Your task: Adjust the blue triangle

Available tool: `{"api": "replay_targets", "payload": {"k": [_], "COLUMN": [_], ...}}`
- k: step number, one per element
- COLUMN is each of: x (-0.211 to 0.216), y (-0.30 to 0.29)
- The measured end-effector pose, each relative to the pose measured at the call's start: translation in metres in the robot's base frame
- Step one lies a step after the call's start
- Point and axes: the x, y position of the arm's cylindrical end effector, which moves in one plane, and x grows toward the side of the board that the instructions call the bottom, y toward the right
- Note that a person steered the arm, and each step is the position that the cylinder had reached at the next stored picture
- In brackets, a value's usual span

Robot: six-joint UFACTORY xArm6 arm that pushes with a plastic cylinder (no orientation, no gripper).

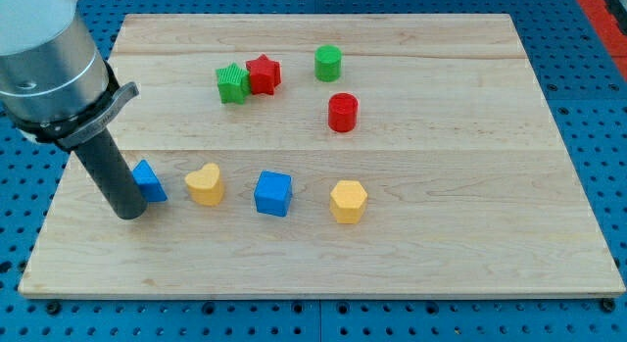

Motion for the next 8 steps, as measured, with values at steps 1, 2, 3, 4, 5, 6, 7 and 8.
{"api": "replay_targets", "payload": {"k": [1,2,3,4,5,6,7,8], "x": [0.000,-0.002,-0.002,-0.009,-0.014,-0.014,-0.012,0.008], "y": [0.000,0.000,0.000,0.002,0.013,0.020,0.011,-0.035]}}
